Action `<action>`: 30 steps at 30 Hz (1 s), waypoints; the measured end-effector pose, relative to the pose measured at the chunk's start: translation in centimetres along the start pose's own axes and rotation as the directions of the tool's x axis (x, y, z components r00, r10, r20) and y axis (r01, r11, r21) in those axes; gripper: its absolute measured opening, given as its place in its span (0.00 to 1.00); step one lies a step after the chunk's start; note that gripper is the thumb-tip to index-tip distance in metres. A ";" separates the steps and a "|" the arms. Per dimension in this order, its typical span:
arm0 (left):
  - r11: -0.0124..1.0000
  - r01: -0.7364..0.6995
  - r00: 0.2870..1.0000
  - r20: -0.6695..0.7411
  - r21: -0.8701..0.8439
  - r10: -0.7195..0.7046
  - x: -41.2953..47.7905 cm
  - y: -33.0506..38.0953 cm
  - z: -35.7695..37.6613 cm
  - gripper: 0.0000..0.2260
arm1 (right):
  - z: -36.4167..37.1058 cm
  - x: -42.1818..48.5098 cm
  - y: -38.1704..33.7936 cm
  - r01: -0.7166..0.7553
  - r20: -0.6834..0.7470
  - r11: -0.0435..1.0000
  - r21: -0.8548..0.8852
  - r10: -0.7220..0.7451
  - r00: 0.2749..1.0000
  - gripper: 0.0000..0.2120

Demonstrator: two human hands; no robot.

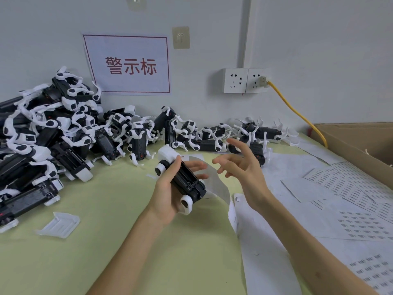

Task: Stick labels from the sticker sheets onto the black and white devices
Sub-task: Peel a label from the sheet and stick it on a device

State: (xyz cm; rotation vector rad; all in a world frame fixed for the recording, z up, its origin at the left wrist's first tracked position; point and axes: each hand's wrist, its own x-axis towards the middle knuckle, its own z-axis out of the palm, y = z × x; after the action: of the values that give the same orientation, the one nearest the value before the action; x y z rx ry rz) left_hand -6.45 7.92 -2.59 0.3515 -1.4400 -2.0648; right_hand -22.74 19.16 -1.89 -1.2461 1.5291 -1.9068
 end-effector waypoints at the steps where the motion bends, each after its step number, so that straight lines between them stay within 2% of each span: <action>1: 1.000 -0.005 1.000 0.000 -0.009 0.005 0.1 0.0 0.0 0.30 | 0.2 -0.2 0.0 0.026 0.019 0.999 -0.029 -0.025 1.000 0.32; 7: 0.994 -0.019 0.999 -0.048 -0.107 0.014 0.6 -0.7 -0.3 0.40 | 1.4 -1.2 0.2 0.146 0.141 0.960 -0.237 -0.115 0.983 0.49; 12: 0.999 -0.033 0.999 -0.008 -0.041 0.032 1.1 -1.3 -0.9 0.48 | 1.9 -1.5 0.3 0.156 0.207 0.947 -0.281 -0.099 0.973 0.53; 18: 1.000 -0.010 0.998 0.058 -0.018 0.011 1.4 -1.8 -1.0 0.49 | 2.1 -1.4 0.5 0.174 0.193 0.932 -0.318 -0.116 0.974 0.52; 22: 0.997 -0.041 0.996 0.083 0.061 0.036 1.2 -1.6 -0.6 0.43 | 2.1 -1.3 0.5 0.133 0.113 0.969 -0.209 -0.112 0.987 0.45; 25: 0.944 -0.071 0.997 0.045 0.324 0.059 0.7 -2.0 0.0 0.32 | 2.0 -0.9 0.4 0.068 0.053 0.997 -0.026 -0.066 0.996 0.42; 28: 0.806 -0.110 0.994 0.059 0.581 0.093 0.5 -2.4 -0.1 0.23 | 1.3 -0.4 0.2 0.014 -0.008 0.997 0.074 -0.013 1.000 0.37; 30: 0.795 -0.049 0.998 0.007 0.605 0.056 0.7 -2.3 -0.4 0.17 | 1.0 -0.1 0.1 -0.045 -0.044 0.991 0.128 0.051 0.998 0.38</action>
State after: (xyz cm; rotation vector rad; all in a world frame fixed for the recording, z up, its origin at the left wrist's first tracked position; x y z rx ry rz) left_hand -7.56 7.73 -4.78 0.5652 -2.0621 -1.4974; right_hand -21.93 18.63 -2.02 -1.1074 1.4225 -1.9825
